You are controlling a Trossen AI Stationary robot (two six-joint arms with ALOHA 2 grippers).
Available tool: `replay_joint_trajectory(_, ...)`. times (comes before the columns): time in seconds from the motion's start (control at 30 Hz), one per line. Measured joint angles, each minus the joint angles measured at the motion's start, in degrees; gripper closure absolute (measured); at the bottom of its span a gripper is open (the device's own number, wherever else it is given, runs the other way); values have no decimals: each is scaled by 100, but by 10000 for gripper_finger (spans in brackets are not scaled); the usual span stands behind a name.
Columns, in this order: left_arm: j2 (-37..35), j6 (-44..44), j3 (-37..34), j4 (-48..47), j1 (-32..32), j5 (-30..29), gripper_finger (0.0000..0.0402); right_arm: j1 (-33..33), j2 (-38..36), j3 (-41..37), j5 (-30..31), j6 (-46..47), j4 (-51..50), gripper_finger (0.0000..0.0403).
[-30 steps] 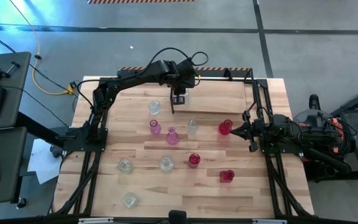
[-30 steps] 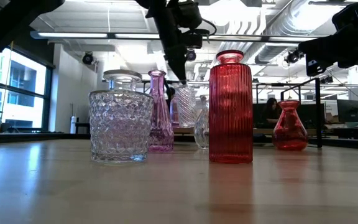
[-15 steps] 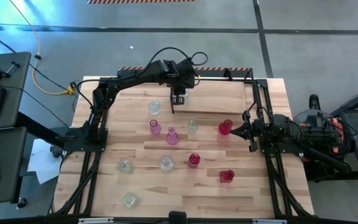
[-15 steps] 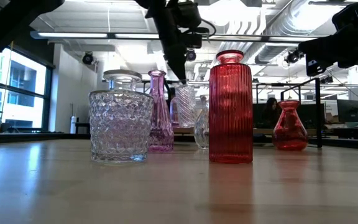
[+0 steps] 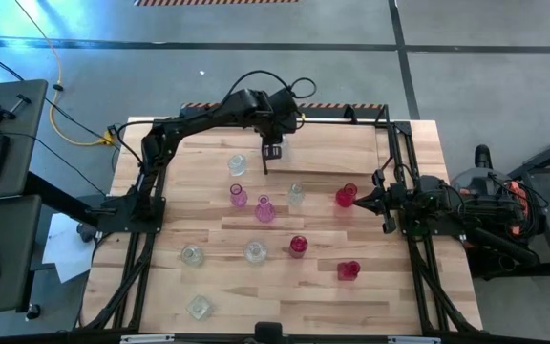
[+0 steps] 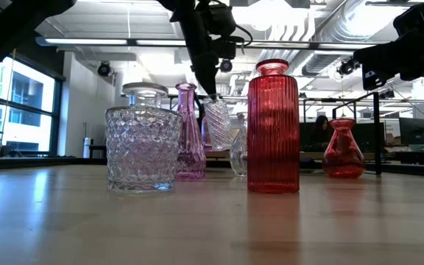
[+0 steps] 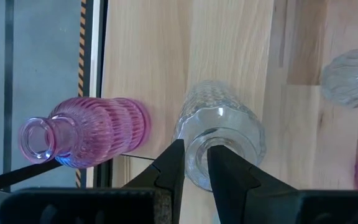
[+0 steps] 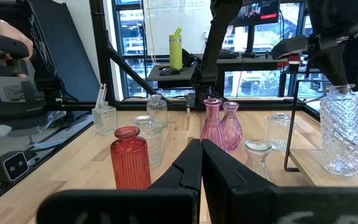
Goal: Sort vases onto shelf
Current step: Put the transparent vase on the shelf
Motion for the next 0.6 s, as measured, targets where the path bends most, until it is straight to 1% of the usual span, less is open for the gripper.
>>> replay_joint_trajectory(0.33,-15,50,12,167,-3,-19,343,0,0,0,0,-2,-1,402)
replay_joint_trajectory(0.5,-22,85,301,169,-14,-4,343,0,0,0,0,0,-2,402)
replay_joint_trajectory(0.6,-23,52,508,25,-15,131,343,0,0,-1,-2,-2,-2,402)
